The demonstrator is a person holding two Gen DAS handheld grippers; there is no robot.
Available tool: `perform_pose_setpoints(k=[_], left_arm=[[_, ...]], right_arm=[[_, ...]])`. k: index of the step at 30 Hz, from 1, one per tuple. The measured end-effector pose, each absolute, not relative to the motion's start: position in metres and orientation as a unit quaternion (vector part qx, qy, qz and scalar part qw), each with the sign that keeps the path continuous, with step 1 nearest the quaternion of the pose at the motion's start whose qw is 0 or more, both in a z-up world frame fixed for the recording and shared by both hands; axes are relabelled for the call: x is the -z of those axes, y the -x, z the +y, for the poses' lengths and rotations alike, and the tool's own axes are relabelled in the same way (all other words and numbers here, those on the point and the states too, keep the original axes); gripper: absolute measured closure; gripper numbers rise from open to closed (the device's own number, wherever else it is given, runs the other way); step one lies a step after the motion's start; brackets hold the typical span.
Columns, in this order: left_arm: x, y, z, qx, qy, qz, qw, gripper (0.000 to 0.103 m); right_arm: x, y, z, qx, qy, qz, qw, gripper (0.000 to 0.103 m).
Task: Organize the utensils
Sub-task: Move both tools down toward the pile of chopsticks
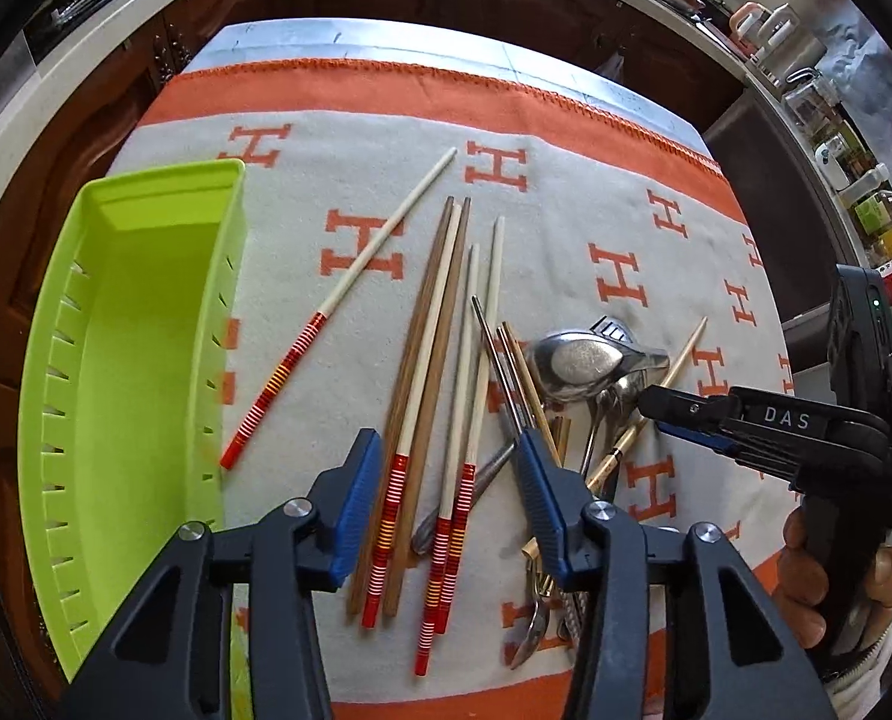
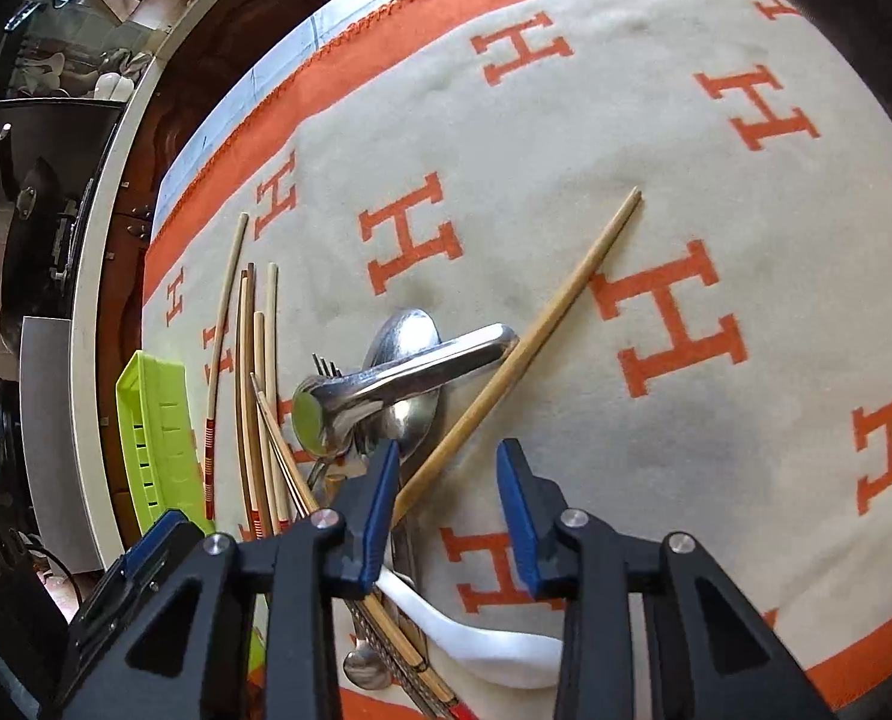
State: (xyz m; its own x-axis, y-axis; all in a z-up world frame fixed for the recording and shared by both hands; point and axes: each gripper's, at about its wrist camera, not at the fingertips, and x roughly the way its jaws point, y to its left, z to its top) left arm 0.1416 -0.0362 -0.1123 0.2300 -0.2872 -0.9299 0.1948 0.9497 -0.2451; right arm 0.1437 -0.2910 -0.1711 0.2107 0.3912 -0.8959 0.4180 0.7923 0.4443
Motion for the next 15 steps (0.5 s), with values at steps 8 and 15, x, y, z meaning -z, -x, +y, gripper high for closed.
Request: perform_pose_setpoints(k=[8, 15], left_arm=[[0.128, -0.138, -0.04, 0.17, 0.076, 0.625, 0.758, 0.077], [0.13, -0.134, -0.039, 0.177, 0.089, 0.629, 0.752, 0.08]], right_arm=[[0.179, -0.145, -0.284, -0.021, -0.378, 0.625, 0.682, 0.086], [0.172, -0.14, -0.278, -0.016, -0.375, 0.609, 0.699, 0.096]])
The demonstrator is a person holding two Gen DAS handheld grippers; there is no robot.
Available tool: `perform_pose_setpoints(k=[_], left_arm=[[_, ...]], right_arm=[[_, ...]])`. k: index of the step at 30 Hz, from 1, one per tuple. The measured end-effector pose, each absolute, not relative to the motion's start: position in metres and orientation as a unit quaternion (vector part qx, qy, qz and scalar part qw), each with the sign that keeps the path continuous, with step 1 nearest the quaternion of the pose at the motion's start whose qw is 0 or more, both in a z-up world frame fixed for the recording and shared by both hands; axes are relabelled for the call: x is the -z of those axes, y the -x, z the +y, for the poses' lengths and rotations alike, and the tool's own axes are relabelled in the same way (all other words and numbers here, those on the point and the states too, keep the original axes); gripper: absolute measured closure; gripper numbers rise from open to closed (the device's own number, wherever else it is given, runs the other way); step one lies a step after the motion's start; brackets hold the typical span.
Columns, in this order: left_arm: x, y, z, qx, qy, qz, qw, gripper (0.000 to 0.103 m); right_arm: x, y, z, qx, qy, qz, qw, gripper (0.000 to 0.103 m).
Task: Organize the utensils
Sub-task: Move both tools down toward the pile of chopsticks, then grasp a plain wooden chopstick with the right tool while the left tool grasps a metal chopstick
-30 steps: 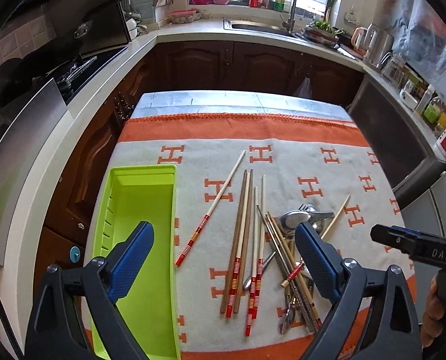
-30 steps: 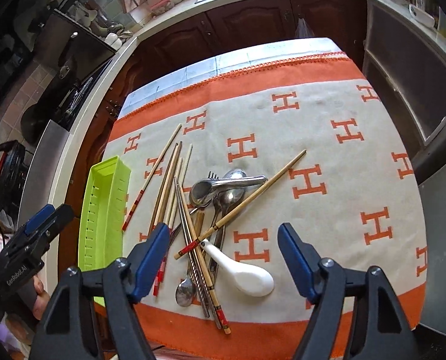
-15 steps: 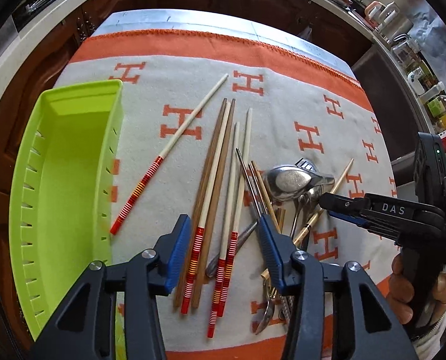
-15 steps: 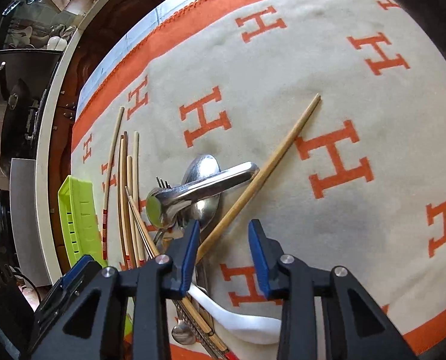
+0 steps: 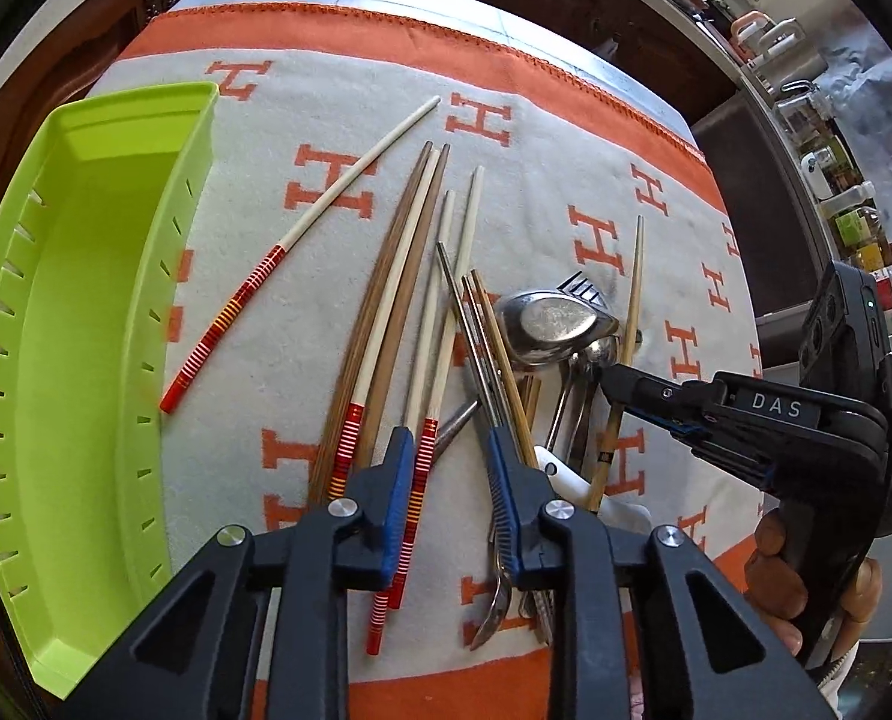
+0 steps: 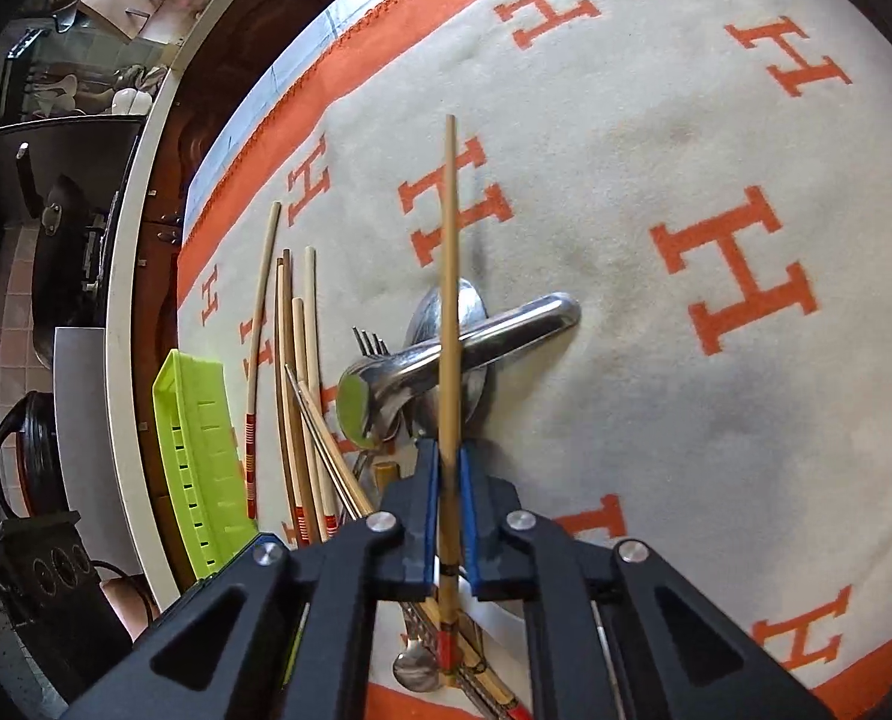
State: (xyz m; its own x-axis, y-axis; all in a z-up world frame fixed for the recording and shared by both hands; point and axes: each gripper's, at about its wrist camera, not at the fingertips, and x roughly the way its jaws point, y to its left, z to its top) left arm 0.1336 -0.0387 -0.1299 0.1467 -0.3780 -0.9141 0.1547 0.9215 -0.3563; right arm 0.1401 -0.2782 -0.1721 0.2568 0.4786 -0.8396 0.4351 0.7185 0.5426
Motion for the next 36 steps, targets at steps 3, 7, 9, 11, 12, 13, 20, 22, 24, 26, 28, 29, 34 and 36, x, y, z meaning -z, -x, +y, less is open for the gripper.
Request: perform_pose_setpoints(k=[3, 7, 9, 11, 12, 13, 20, 22, 24, 26, 28, 29, 34, 36], left_arm=[[0.132, -0.132, -0.041, 0.182, 0.091, 0.632, 0.748, 0.08], [0.138, -0.131, -0.05, 0.199, 0.102, 0.644, 0.732, 0.085], [0.143, -0.129, -0.055, 0.208, 0.107, 0.651, 0.722, 0.088], [0.149, -0.129, -0.059, 0.21, 0.114, 0.66, 0.713, 0.091], [0.151, -0.129, -0.061, 0.21, 0.117, 0.663, 0.709, 0.093], [0.154, -0.129, -0.062, 0.208, 0.119, 0.666, 0.707, 0.093], [0.162, -0.129, -0.065, 0.194, 0.116, 0.674, 0.703, 0.094], [0.163, -0.128, -0.065, 0.191, 0.116, 0.676, 0.702, 0.094], [0.165, -0.128, -0.067, 0.185, 0.111, 0.678, 0.703, 0.094], [0.168, -0.129, -0.068, 0.18, 0.11, 0.68, 0.702, 0.094], [0.168, -0.129, -0.069, 0.179, 0.113, 0.678, 0.704, 0.094], [0.168, -0.129, -0.068, 0.178, 0.111, 0.677, 0.706, 0.094], [0.165, -0.128, -0.071, 0.166, 0.099, 0.662, 0.724, 0.099], [0.16, -0.127, -0.072, 0.17, 0.091, 0.656, 0.729, 0.099]], right_arm=[[0.169, -0.135, -0.286, -0.014, -0.384, 0.601, 0.701, 0.096], [0.164, -0.127, -0.292, -0.019, -0.38, 0.597, 0.707, 0.096], [0.163, -0.122, -0.294, -0.02, -0.379, 0.596, 0.708, 0.096], [0.163, -0.117, -0.296, -0.021, -0.38, 0.596, 0.707, 0.096], [0.164, -0.115, -0.297, -0.021, -0.381, 0.596, 0.706, 0.096], [0.165, -0.113, -0.298, -0.021, -0.382, 0.597, 0.705, 0.096], [0.168, -0.106, -0.298, -0.021, -0.384, 0.599, 0.703, 0.096], [0.168, -0.105, -0.299, -0.02, -0.382, 0.598, 0.704, 0.096], [0.167, -0.105, -0.299, -0.021, -0.381, 0.597, 0.706, 0.096], [0.166, -0.105, -0.299, -0.022, -0.379, 0.596, 0.707, 0.096], [0.165, -0.106, -0.297, -0.023, -0.377, 0.596, 0.708, 0.096], [0.164, -0.106, -0.294, -0.024, -0.374, 0.596, 0.71, 0.096], [0.161, -0.104, -0.288, -0.033, -0.363, 0.597, 0.714, 0.096], [0.158, -0.103, -0.285, -0.037, -0.36, 0.596, 0.717, 0.096]])
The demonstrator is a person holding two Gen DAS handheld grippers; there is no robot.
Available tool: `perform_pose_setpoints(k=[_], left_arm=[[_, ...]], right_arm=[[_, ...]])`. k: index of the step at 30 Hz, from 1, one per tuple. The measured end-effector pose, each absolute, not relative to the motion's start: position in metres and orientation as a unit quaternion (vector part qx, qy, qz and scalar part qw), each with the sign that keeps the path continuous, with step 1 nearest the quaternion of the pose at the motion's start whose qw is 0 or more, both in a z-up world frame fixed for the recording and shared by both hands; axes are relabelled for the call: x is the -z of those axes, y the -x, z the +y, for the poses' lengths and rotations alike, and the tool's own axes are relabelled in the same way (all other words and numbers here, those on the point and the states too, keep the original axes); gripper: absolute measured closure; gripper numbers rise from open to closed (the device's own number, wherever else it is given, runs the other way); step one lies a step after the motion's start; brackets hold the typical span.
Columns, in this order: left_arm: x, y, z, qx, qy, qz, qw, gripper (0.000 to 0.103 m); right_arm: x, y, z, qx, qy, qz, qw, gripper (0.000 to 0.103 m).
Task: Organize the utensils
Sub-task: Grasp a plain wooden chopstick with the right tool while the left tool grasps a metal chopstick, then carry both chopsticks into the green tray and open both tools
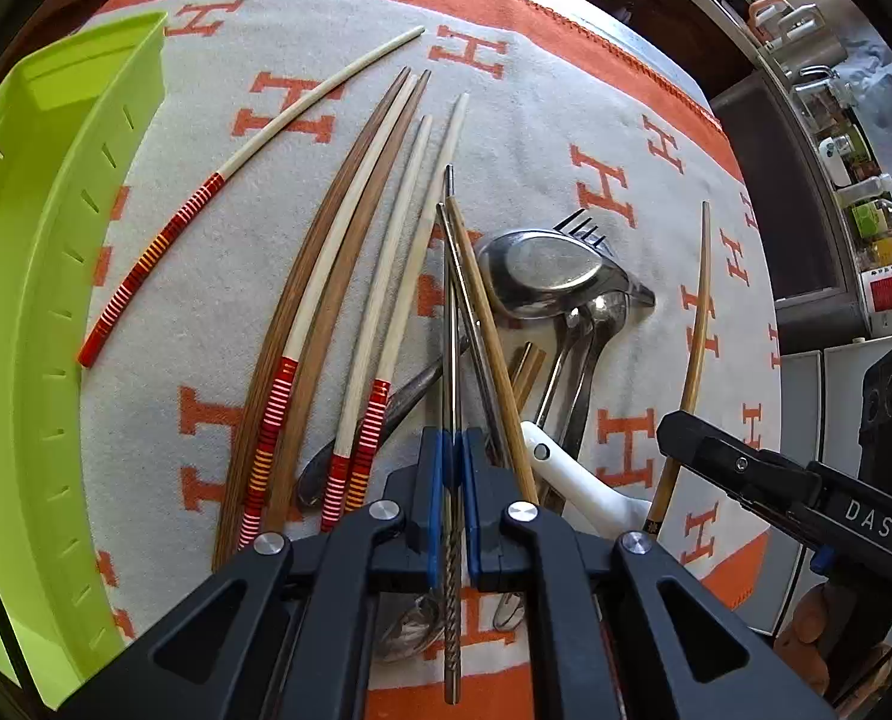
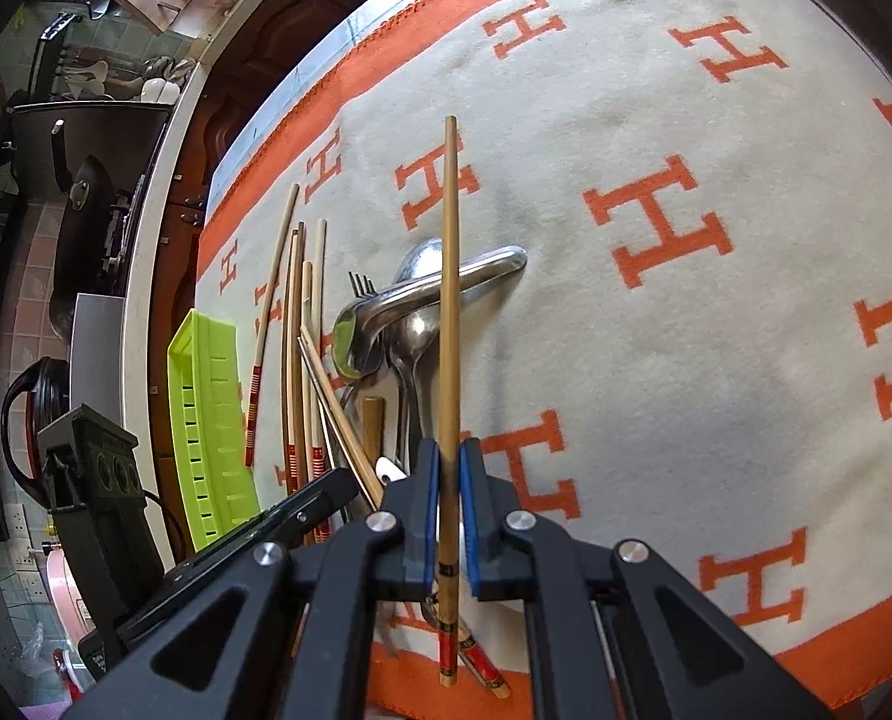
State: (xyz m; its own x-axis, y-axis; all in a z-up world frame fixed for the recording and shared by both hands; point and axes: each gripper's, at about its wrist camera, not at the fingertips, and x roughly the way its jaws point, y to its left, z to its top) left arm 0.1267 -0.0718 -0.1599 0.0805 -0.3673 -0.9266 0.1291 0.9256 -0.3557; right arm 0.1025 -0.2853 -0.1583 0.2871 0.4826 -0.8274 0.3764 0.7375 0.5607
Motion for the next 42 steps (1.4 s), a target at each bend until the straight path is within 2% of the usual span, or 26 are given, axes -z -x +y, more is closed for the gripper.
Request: perform_pose_setpoints(k=[10, 21, 25, 32, 40, 42], left_arm=[[0.106, -0.117, -0.051, 0.19, 0.08, 0.616, 0.76, 0.099], [0.029, -0.103, 0.027, 0.142, 0.05, 0.535, 0.831, 0.099], [0.03, -0.106, 0.062, 0.098, 0.035, 0.525, 0.845, 0.099], [0.061, -0.119, 0.115, 0.039, 0.026, 0.533, 0.845, 0.099], [0.093, -0.132, 0.137, 0.042, 0.021, 0.561, 0.827, 0.099], [0.096, -0.134, 0.137, 0.039, 0.012, 0.562, 0.826, 0.096]], right_arm=[[0.129, -0.095, -0.266, -0.065, -0.338, 0.588, 0.732, 0.096], [0.085, -0.111, -0.191, -0.121, -0.269, 0.589, 0.752, 0.096], [0.079, -0.123, -0.15, -0.148, -0.25, 0.598, 0.747, 0.096], [0.091, -0.143, -0.085, -0.185, -0.236, 0.624, 0.721, 0.096], [0.114, -0.165, -0.038, -0.194, -0.243, 0.65, 0.694, 0.096], [0.118, -0.168, -0.033, -0.19, -0.238, 0.652, 0.695, 0.095]])
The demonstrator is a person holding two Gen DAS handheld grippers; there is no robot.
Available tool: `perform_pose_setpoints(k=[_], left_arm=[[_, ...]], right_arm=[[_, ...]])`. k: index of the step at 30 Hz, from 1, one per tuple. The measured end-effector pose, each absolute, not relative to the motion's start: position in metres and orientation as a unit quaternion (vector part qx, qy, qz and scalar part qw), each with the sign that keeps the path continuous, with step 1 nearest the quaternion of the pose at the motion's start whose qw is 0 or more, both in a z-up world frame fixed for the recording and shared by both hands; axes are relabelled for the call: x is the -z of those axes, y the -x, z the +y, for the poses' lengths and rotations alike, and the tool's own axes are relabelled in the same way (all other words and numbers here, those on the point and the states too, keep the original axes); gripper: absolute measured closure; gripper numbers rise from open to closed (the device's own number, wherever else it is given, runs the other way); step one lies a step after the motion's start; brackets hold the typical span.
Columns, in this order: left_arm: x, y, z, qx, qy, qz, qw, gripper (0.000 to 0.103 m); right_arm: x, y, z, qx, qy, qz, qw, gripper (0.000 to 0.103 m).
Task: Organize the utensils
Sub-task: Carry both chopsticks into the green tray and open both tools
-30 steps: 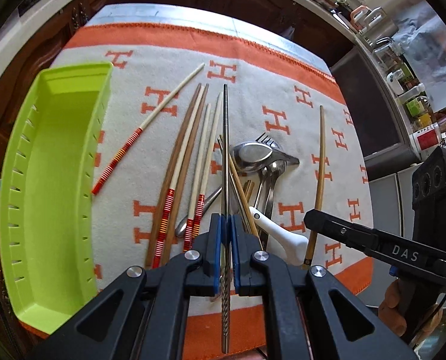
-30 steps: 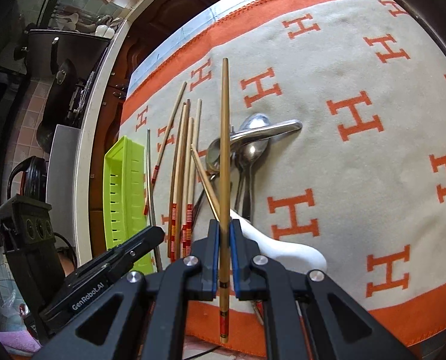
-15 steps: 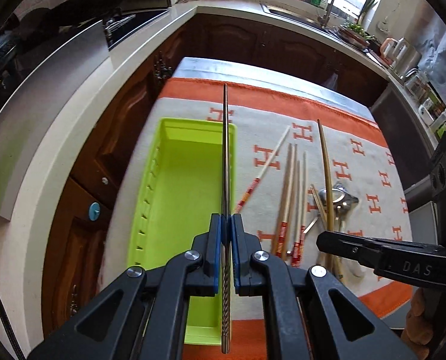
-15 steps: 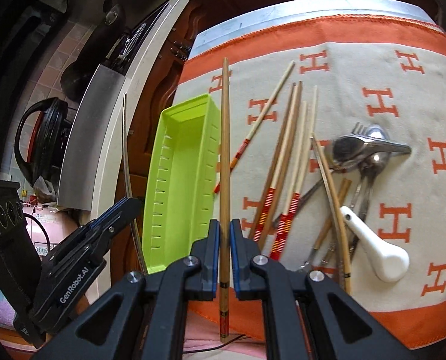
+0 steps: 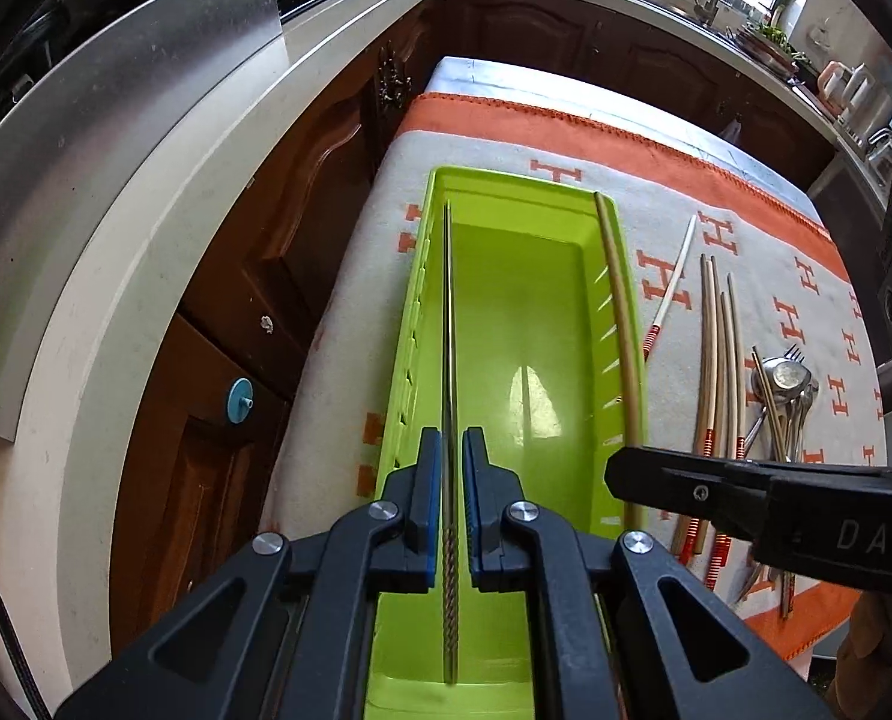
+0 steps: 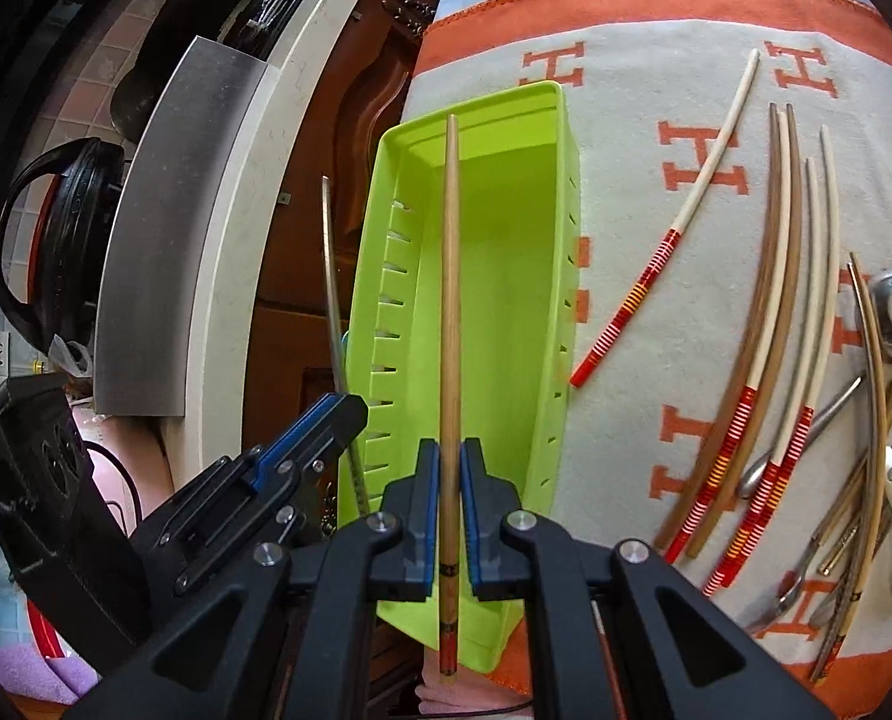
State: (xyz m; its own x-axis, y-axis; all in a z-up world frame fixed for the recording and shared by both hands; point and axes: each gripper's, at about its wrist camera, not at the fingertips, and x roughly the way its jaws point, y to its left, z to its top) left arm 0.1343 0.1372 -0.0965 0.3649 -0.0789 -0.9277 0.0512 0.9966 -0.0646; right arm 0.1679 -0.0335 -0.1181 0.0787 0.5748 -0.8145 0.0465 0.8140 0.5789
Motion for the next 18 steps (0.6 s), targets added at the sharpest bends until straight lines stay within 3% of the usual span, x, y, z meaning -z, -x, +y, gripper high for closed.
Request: perform_pose_setpoints(k=[6, 11, 18], left_arm=[[0.099, -0.137, 0.14, 0.04, 0.004, 0.562, 0.826, 0.086], [0.096, -0.137, 0.138, 0.041, 0.002, 0.552, 0.833, 0.081], [0.087, -0.137, 0.137, 0.041, 0.021, 0.524, 0.85, 0.074]], right_arm=[[0.124, -0.173, -0.029, -0.176, -0.227, 0.652, 0.702, 0.09], [0.115, -0.172, -0.032, -0.174, -0.206, 0.638, 0.722, 0.074], [0.091, -0.154, -0.044, -0.171, -0.158, 0.583, 0.778, 0.074]])
